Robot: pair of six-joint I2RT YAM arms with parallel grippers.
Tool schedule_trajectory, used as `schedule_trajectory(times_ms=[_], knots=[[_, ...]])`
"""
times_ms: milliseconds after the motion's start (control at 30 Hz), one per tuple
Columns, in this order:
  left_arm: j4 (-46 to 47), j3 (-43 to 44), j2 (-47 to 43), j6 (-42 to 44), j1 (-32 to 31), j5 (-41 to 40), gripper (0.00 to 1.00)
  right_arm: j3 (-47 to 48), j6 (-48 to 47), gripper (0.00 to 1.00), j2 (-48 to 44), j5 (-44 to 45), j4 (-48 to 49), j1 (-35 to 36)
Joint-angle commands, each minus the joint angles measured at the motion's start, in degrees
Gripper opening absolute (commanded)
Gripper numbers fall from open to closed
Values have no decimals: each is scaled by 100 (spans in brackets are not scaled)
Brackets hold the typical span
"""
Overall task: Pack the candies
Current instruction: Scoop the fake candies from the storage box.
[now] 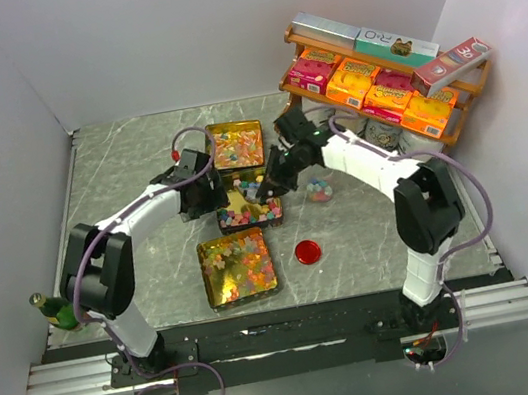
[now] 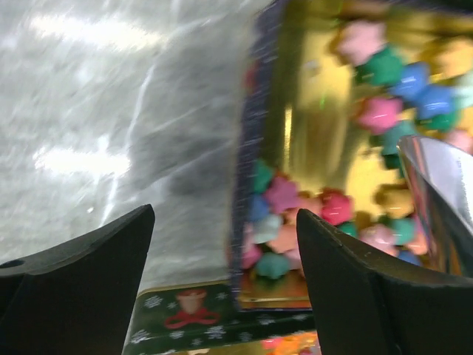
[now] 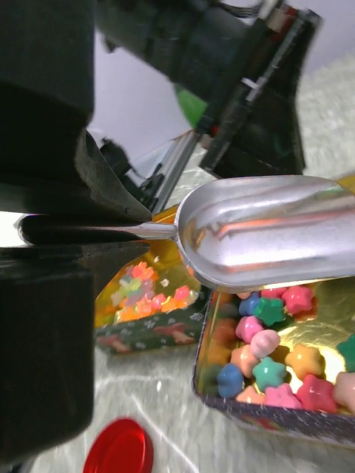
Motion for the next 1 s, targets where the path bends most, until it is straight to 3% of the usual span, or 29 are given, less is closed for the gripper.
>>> schedule_trajectory(times_ms=[0,467,733,900,967], knots=[[17,-81,-48,-145,95,-126,81,353,1091,0,174,598,249,367],[167,-134,400,13,236,585,45,415,2506,0,517,2198,-612,974],[167,-143,576,48,236,744,25,353,2682,0,788,2559,-656,1027],[105,-161,594,109,236,823,4,565,2656,0,938,2875,-867,1019],[70,-126,620,171,236,814,1,539,2717,0,982,2937,-911,992]])
